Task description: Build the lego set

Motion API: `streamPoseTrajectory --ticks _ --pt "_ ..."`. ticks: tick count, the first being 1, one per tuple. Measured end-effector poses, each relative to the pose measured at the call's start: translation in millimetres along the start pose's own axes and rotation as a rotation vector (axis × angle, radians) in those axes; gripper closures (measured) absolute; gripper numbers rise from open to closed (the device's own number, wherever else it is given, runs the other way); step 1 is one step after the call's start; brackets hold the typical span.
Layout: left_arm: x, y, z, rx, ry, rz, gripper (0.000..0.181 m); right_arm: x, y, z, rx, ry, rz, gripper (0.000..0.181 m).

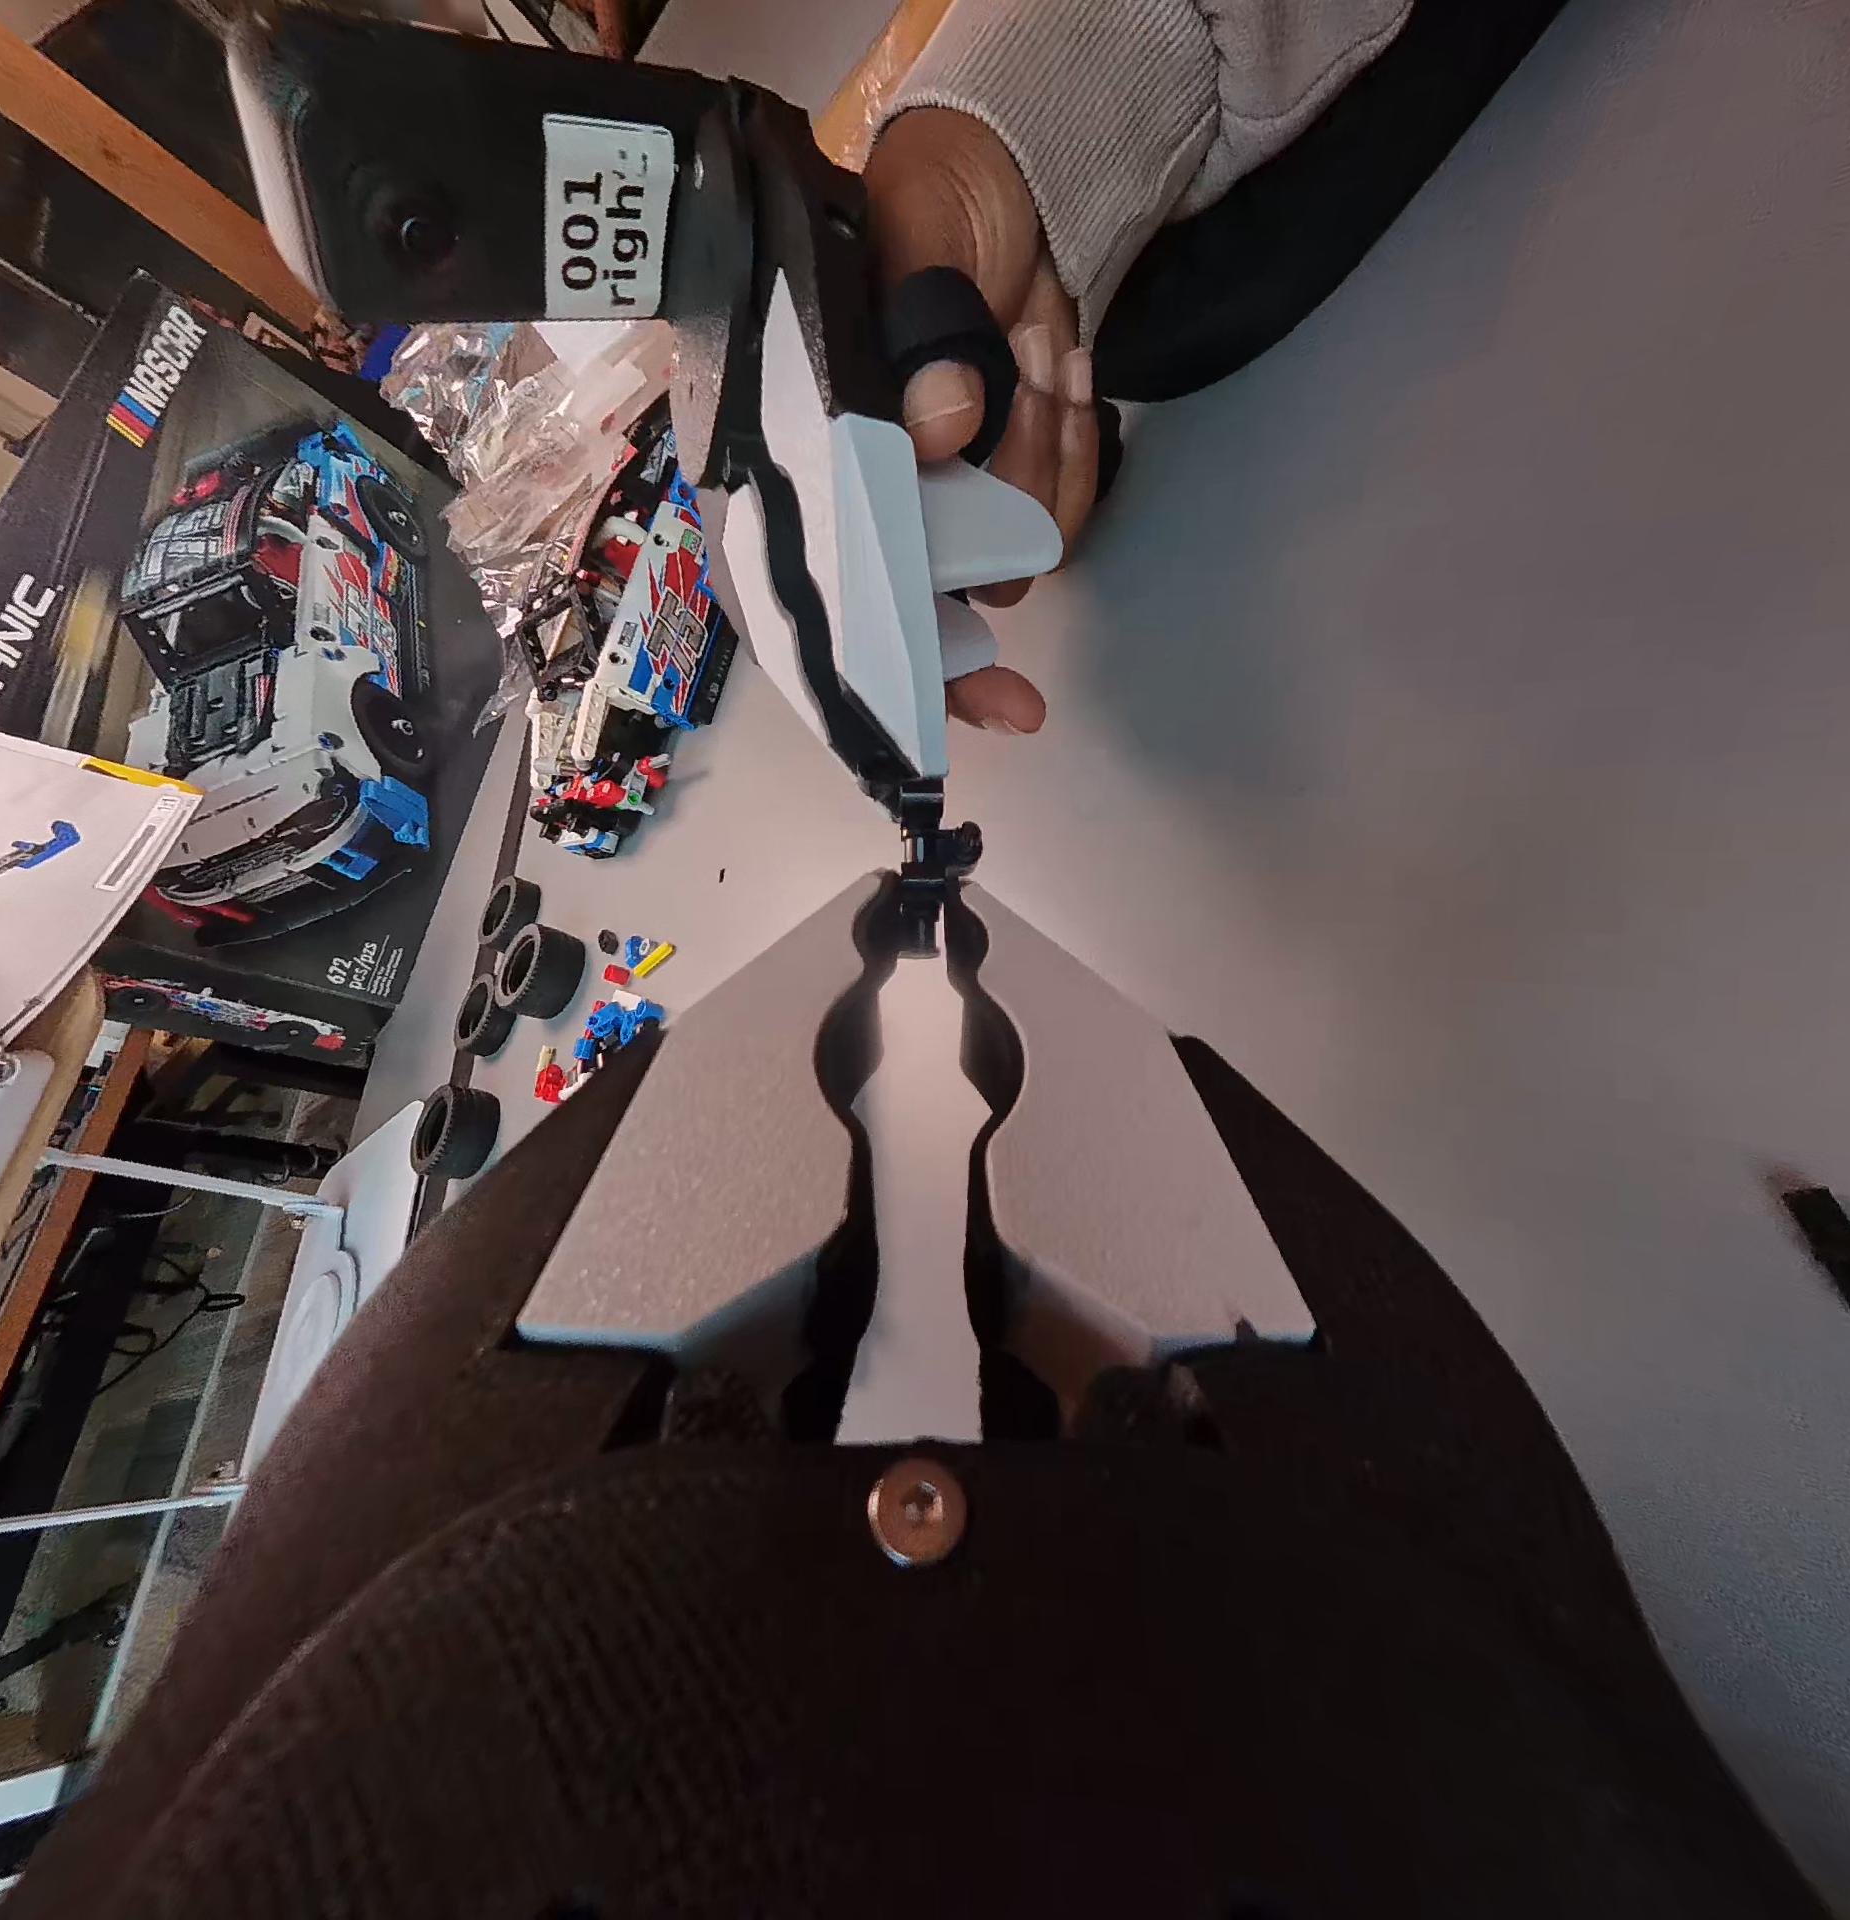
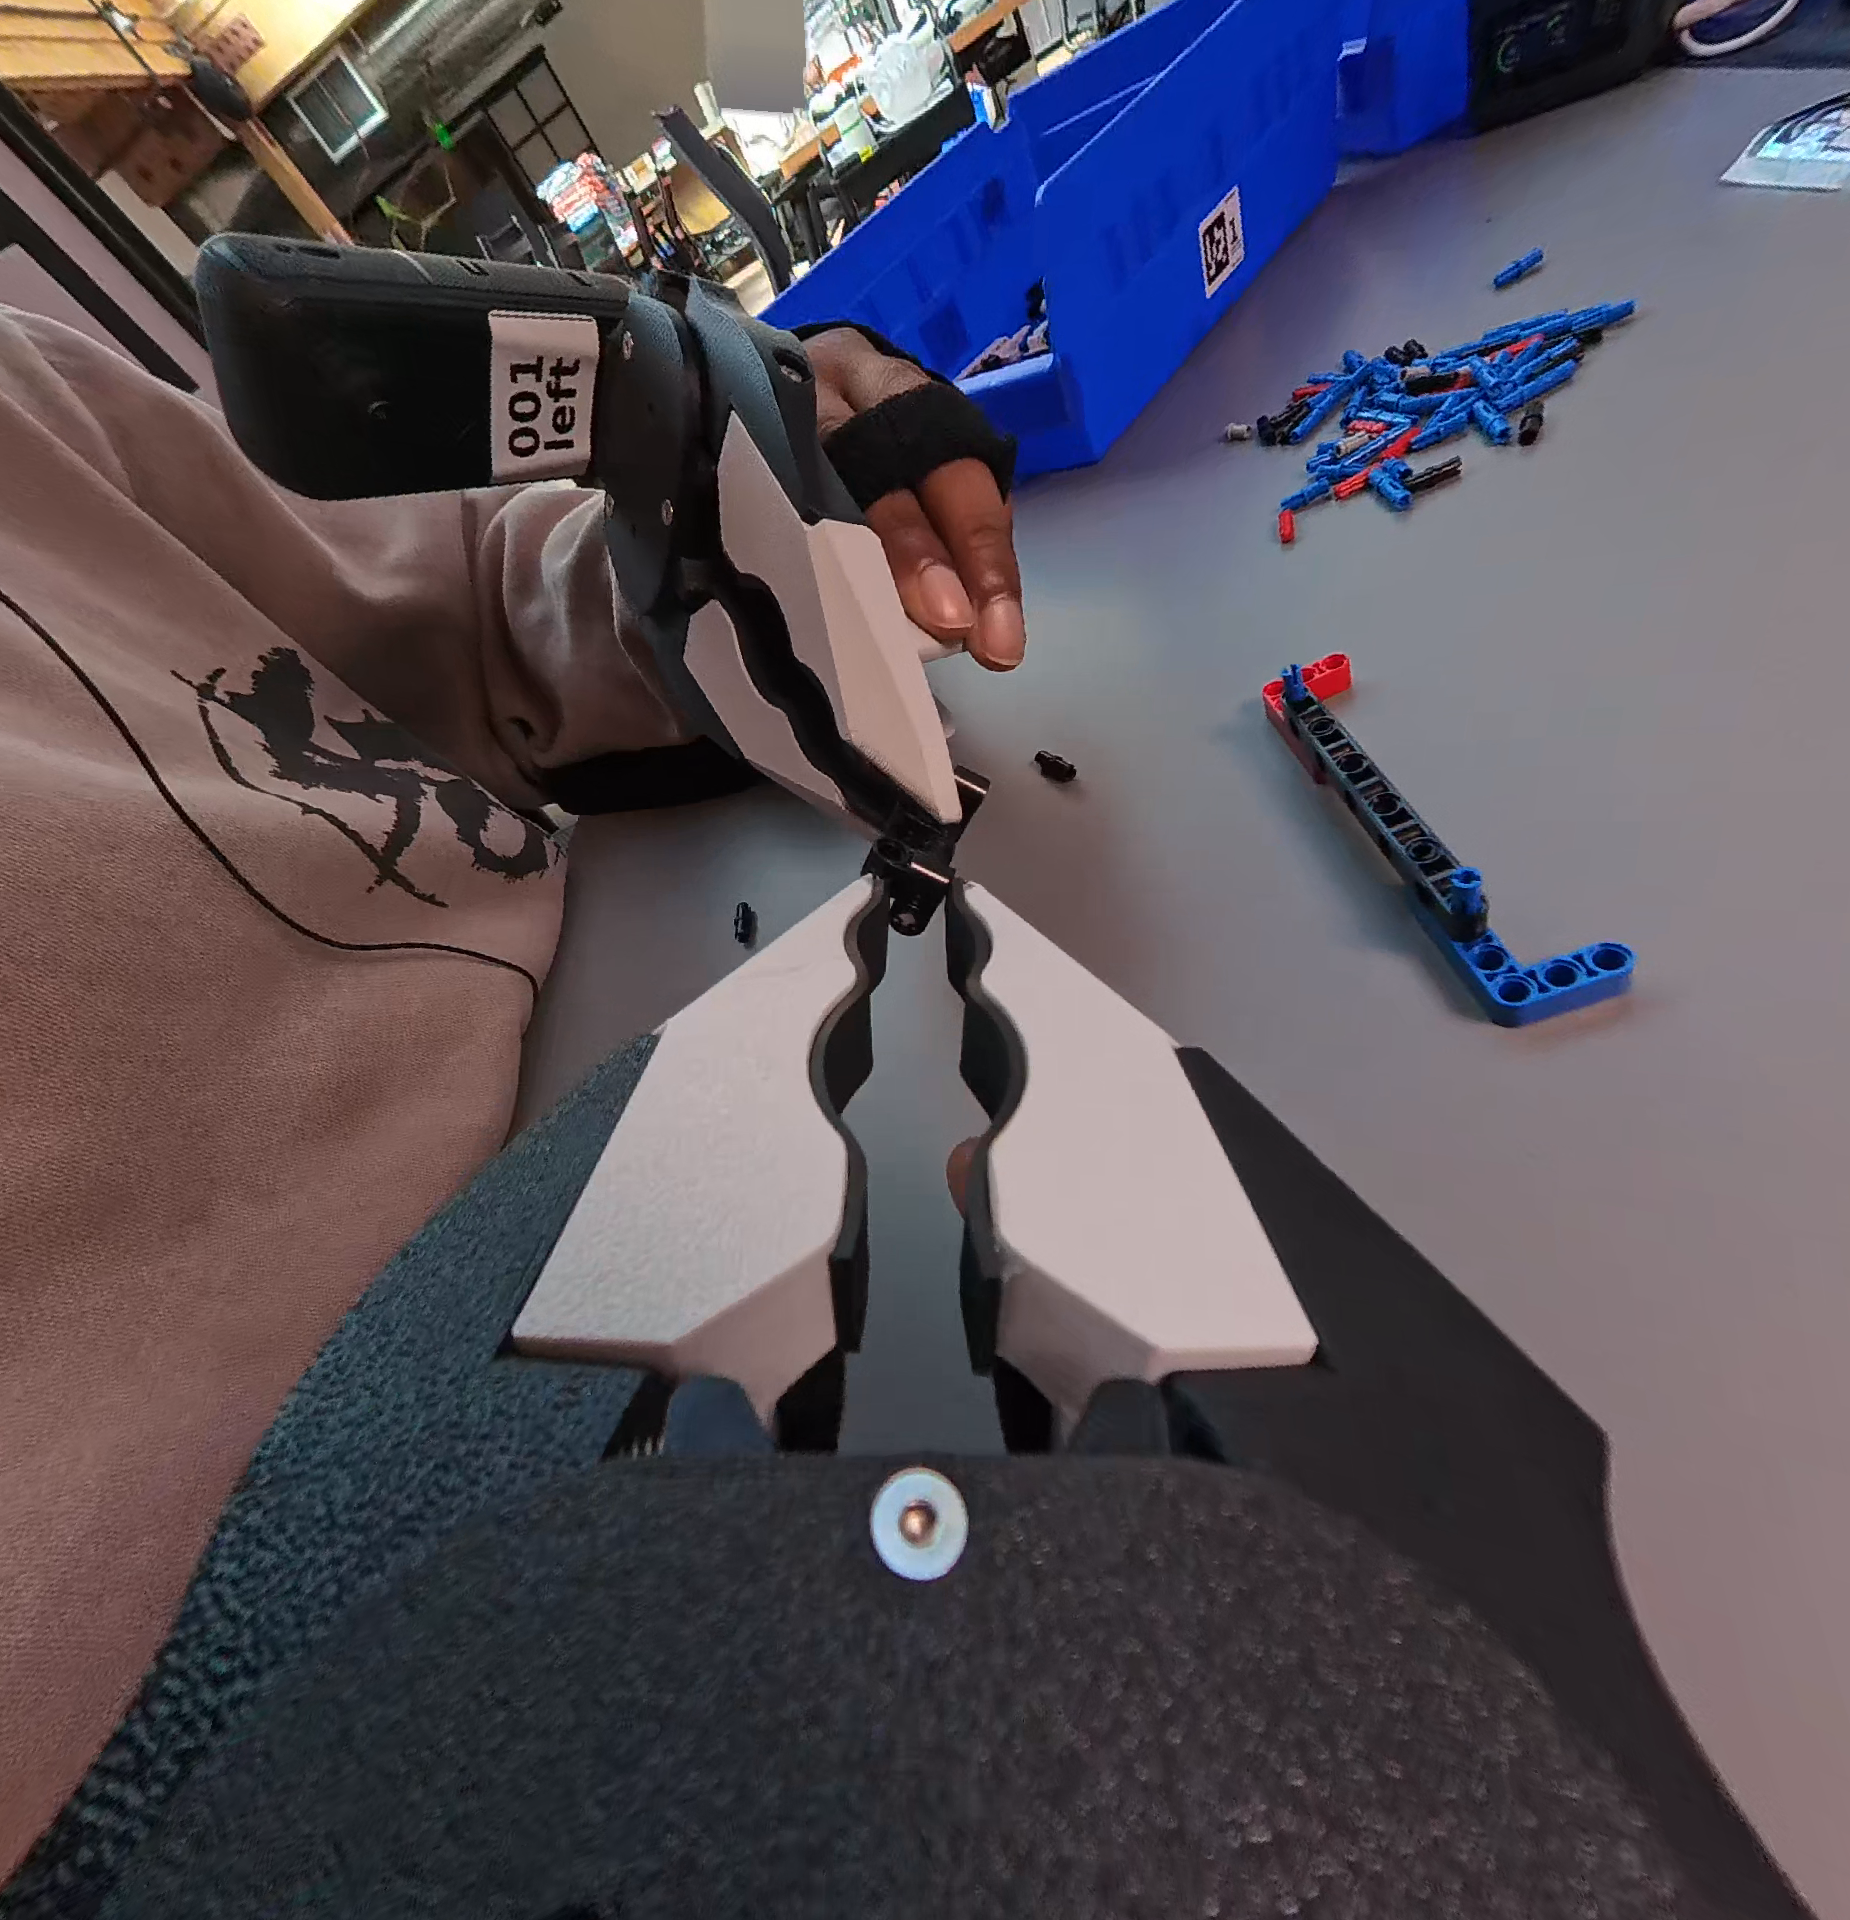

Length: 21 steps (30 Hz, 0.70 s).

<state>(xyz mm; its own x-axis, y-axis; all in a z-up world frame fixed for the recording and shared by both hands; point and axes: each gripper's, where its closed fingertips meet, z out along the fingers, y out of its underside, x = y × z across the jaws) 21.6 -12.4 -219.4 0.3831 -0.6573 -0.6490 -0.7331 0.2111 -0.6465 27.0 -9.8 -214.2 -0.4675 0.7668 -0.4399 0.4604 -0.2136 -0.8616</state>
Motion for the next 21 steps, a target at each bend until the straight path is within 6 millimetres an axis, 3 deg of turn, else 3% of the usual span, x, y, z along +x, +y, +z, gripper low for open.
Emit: streamPoseTrajectory --ticks 4,6,8,11,16,21 --pt "-15 5 -2 0.043 0.002 -0.239 0.162 7 -8 -9 0.024 0.043 -0.035 0.174" --pt "-32 40 -3 -0.077 -0.060 -0.367 0.159 8 -11 -17 0.025 0.054 -0.062 0.174" --pt "-37 72 -2 -0.174 -0.054 -0.504 0.149 10 -10 -26 -0.001 0.080 -0.104 0.174" --pt "-35 95 5 -0.230 0.012 -0.683 0.141 13 -8 -33 -0.021 0.113 -0.143 0.174" --pt "-33 103 21 -0.284 0.071 -0.647 0.161 18 -1 -31 -0.056 0.139 -0.156 0.174" --pt "-21 86 24 -0.243 0.121 -0.573 0.175 16 -5 -32 -0.036 0.145 -0.176 0.174"
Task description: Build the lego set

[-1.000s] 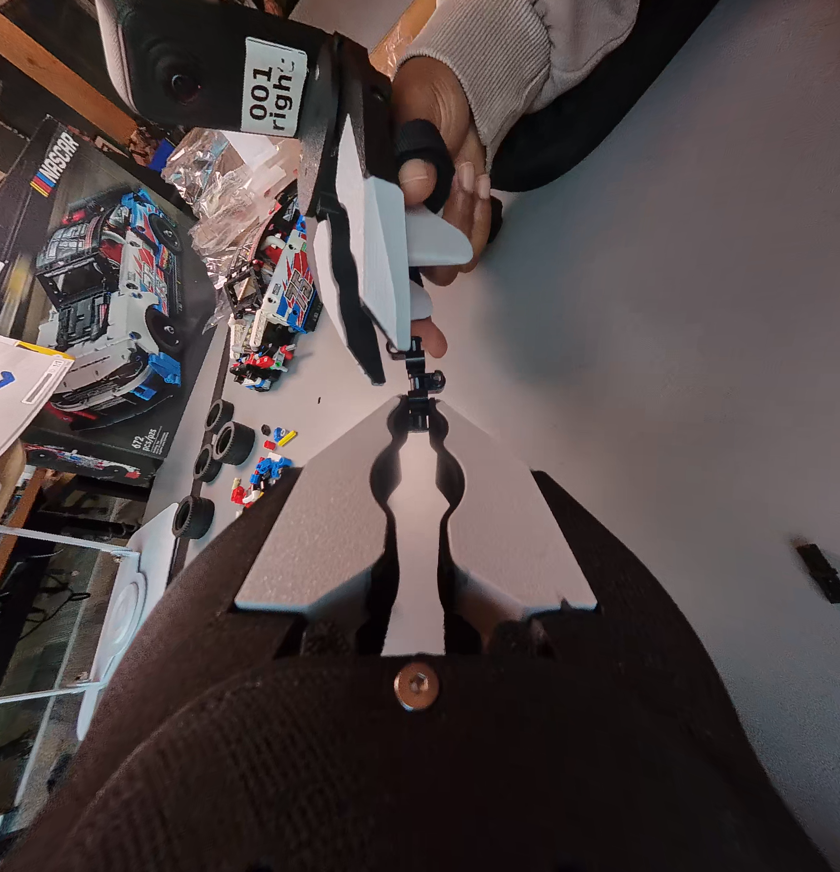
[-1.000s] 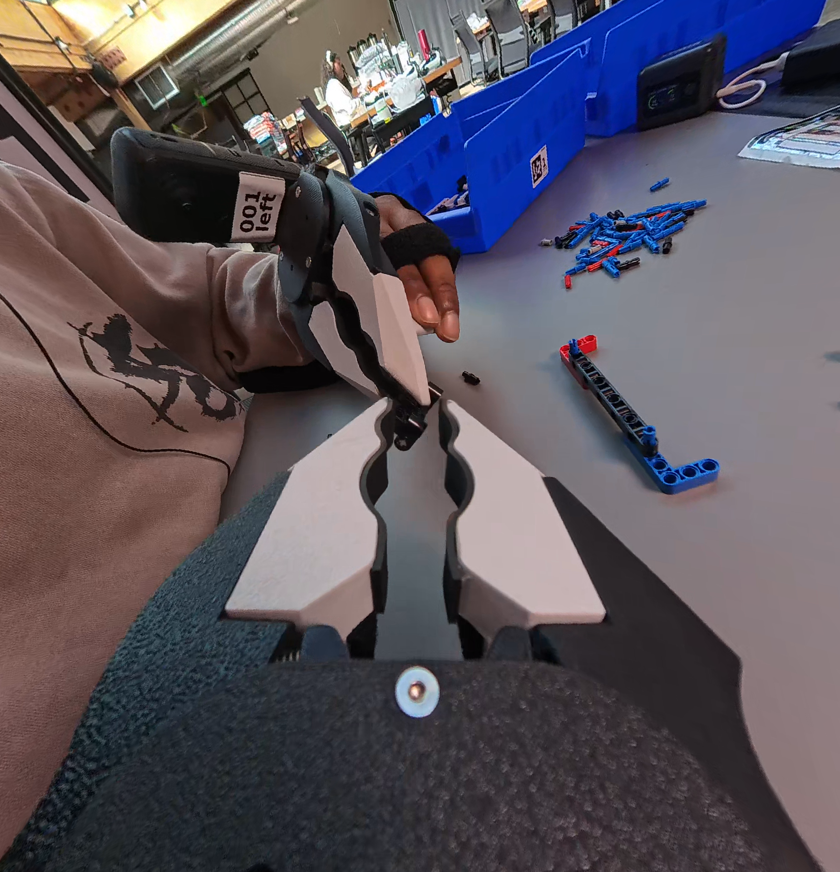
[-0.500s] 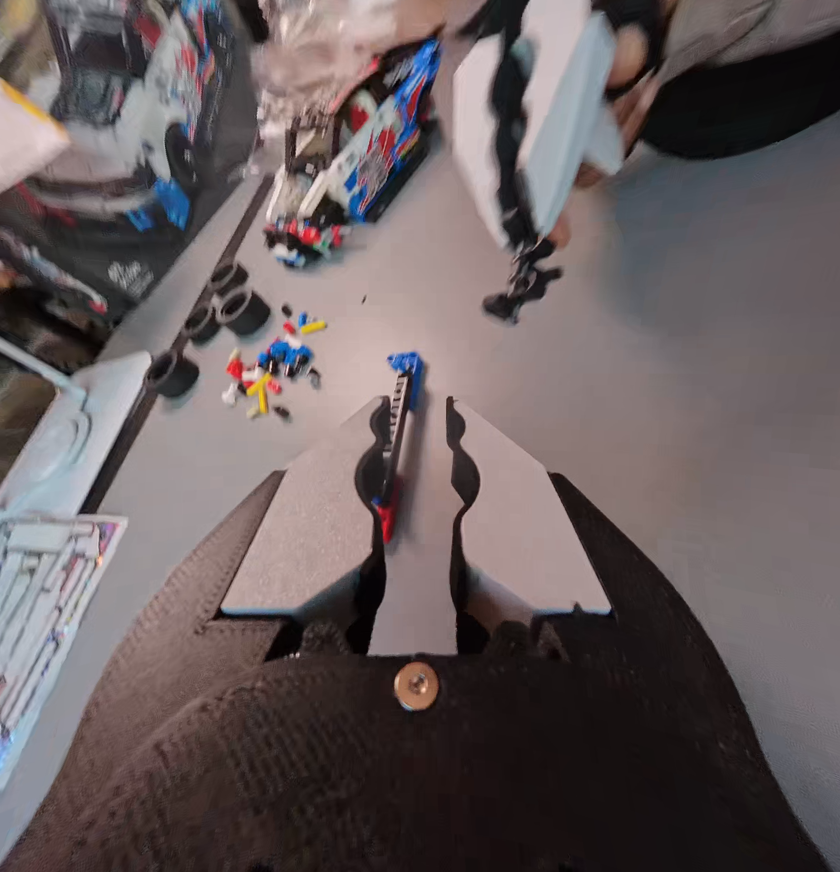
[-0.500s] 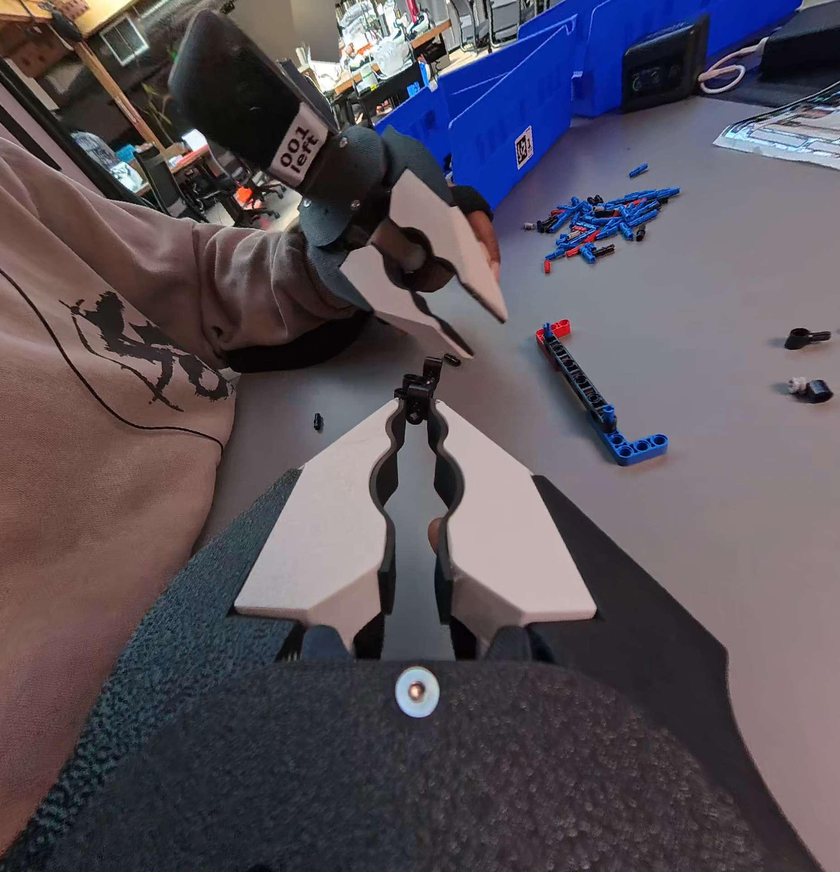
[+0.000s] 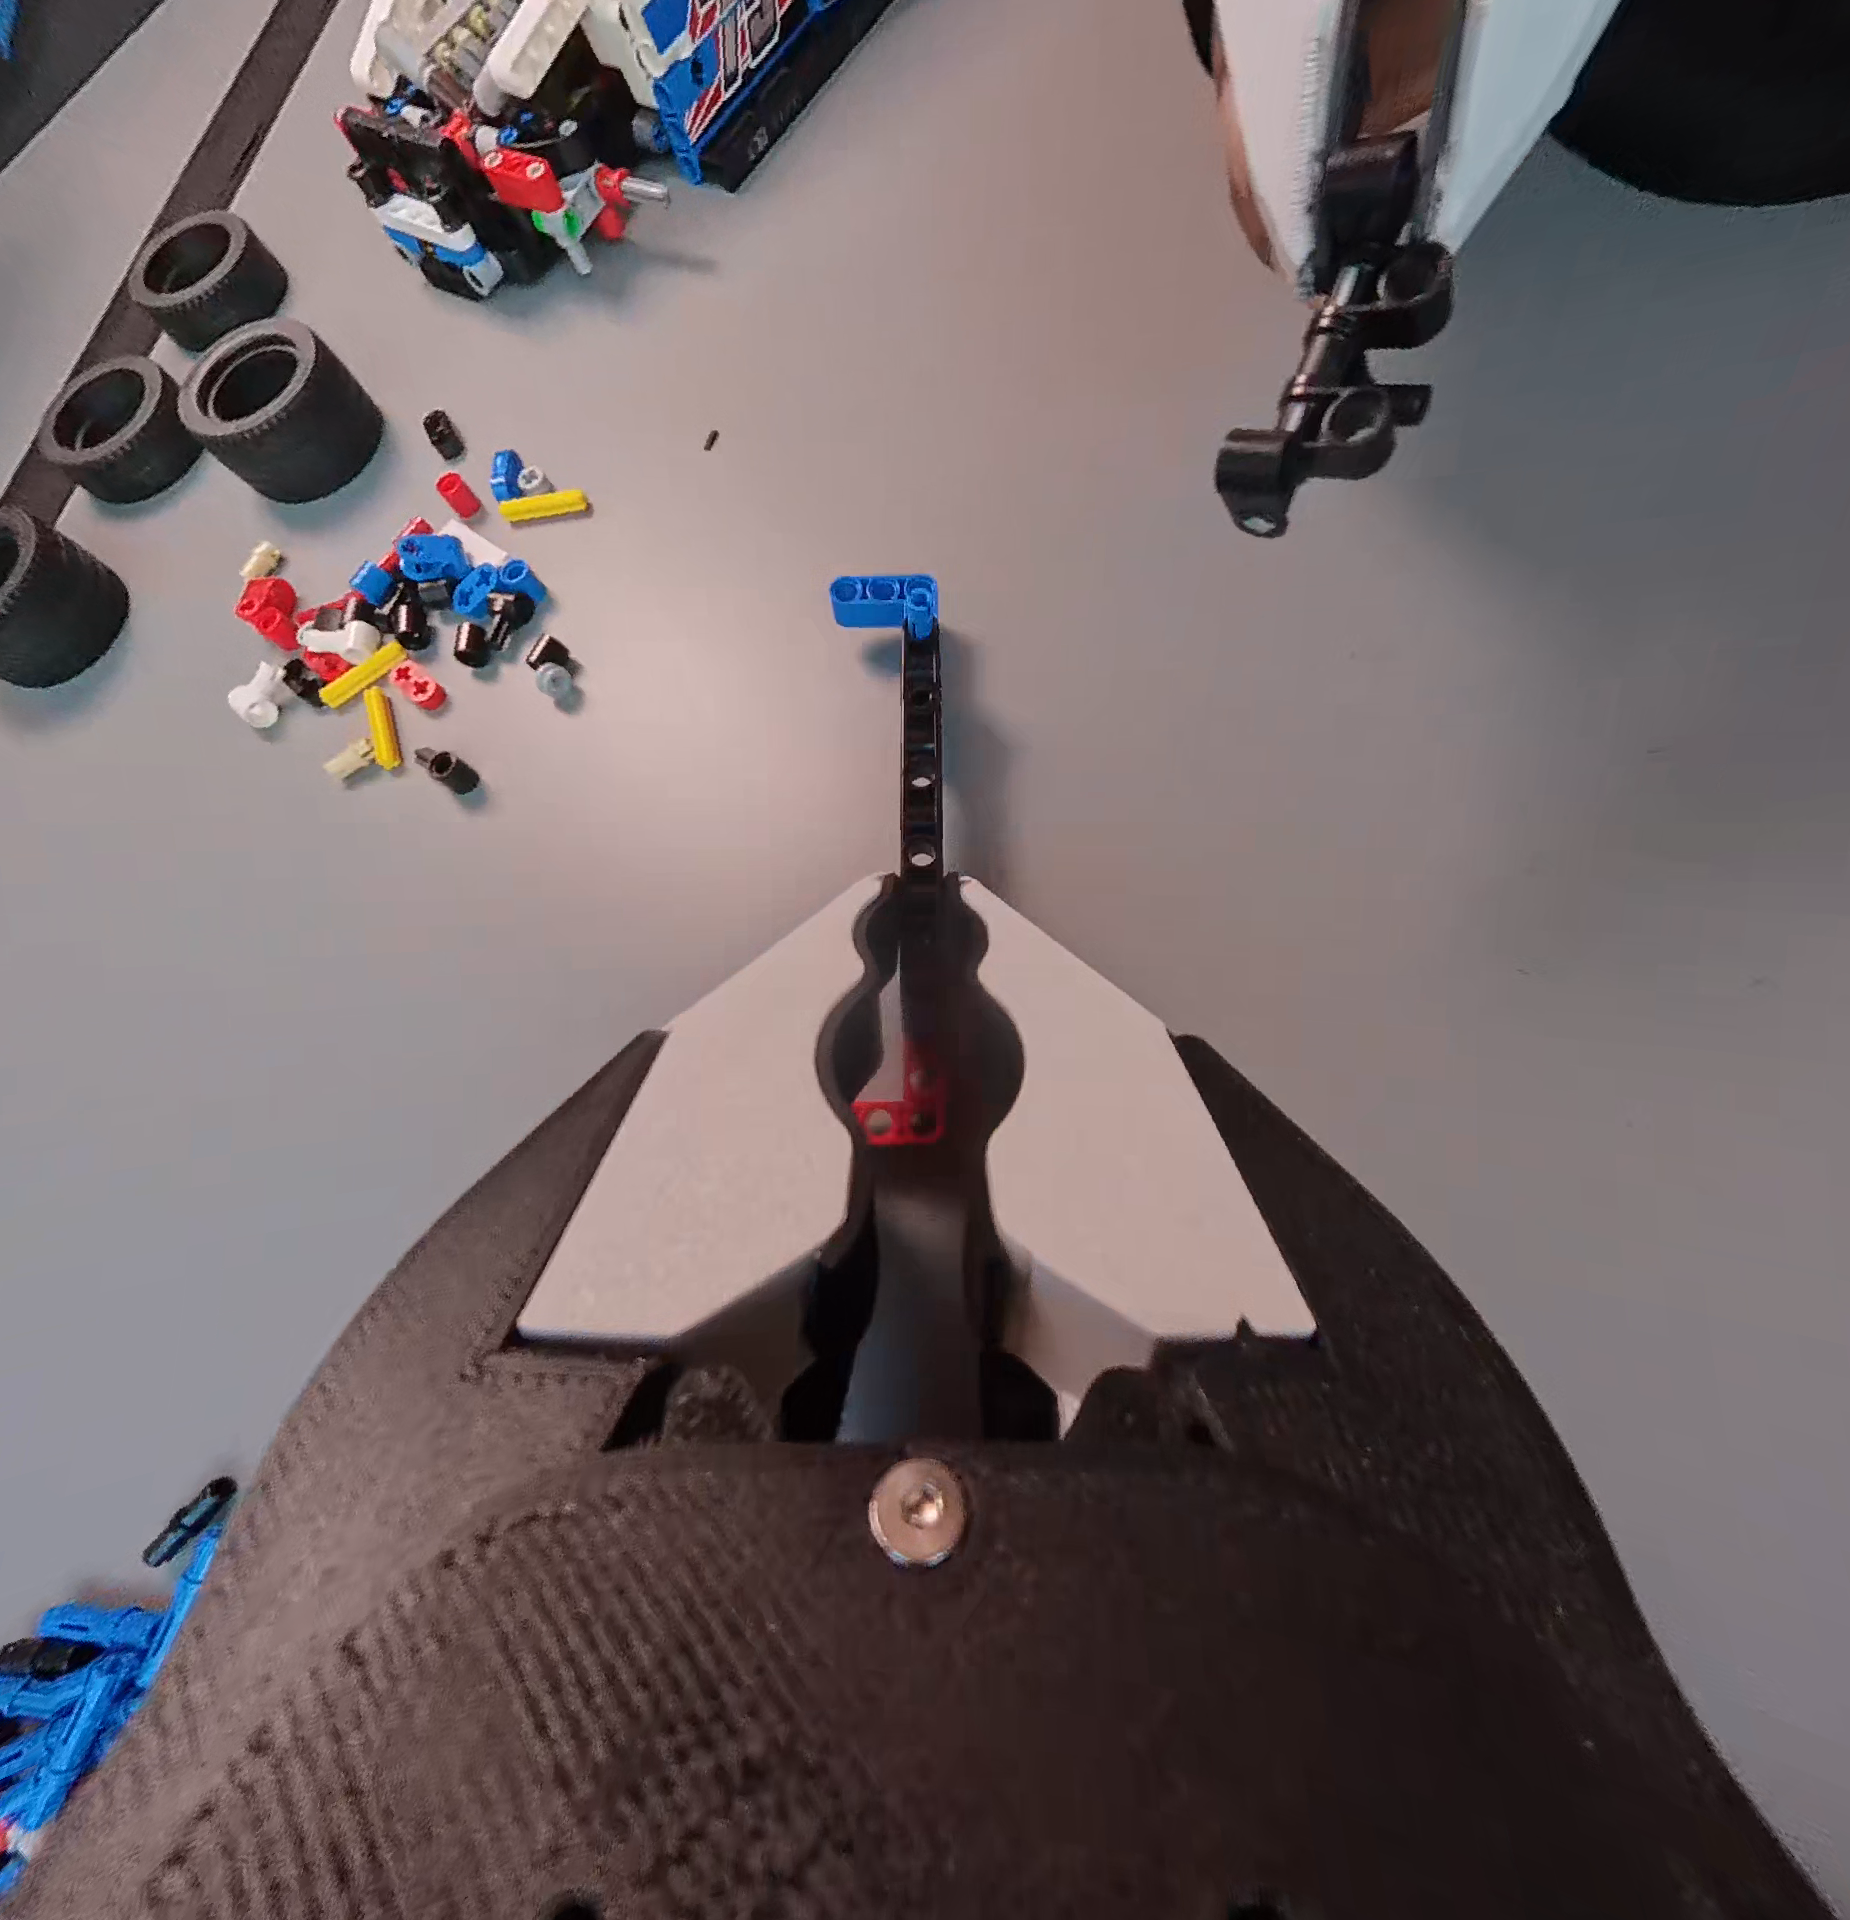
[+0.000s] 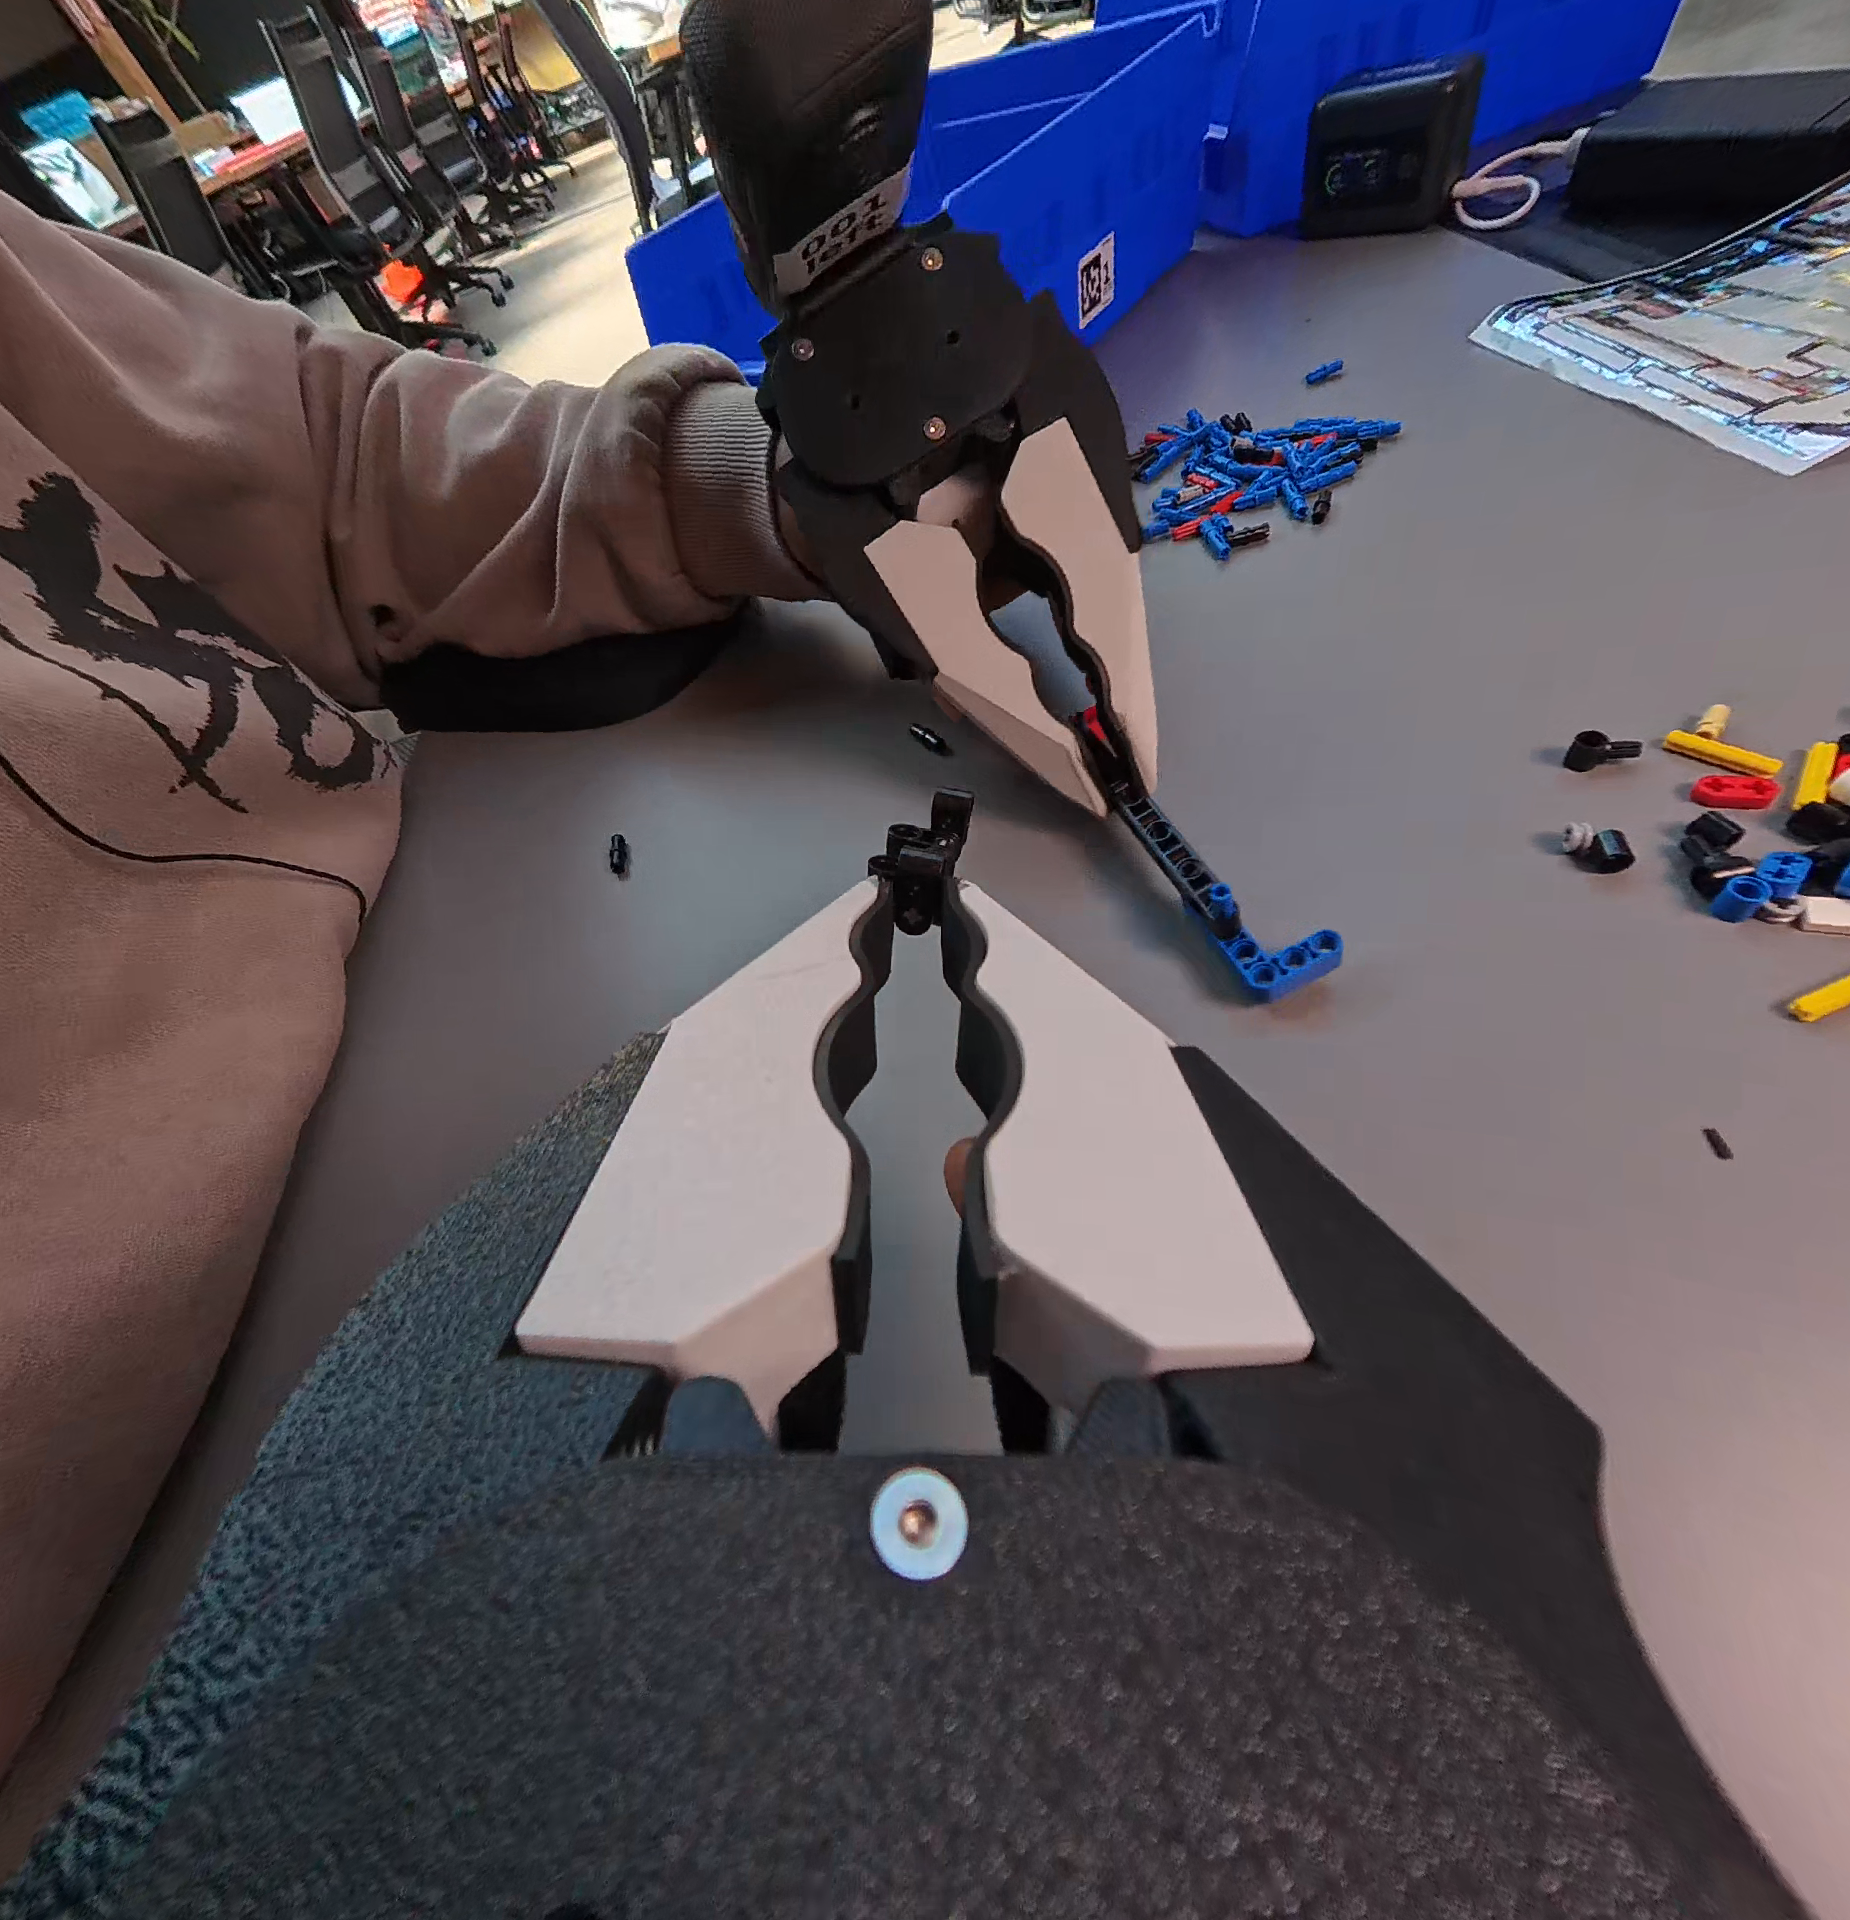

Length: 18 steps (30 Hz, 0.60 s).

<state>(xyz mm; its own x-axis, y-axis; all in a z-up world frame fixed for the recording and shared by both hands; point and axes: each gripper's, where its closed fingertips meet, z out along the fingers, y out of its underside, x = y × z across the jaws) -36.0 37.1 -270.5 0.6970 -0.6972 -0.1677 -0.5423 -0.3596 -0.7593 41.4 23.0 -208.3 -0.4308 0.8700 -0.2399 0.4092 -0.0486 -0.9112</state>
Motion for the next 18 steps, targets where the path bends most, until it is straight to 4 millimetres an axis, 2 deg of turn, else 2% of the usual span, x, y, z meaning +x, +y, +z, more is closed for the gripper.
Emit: streamPoseTrajectory --ticks 4,8,12,18 --pt "16 -6 -3 0.029 0.038 0.054 0.175 2 -7 -3 0.039 0.015 -0.010 0.174" --pt "40 -11 -8 0.064 0.146 0.061 0.175 6 -14 -7 0.080 0.039 -0.018 0.174" --pt "63 -5 -10 0.031 0.243 0.069 0.174 10 -17 -10 0.107 0.060 -0.019 0.175" --pt "65 -3 -9 0.002 0.223 0.085 0.169 13 -12 -7 0.100 0.069 -0.030 0.175"
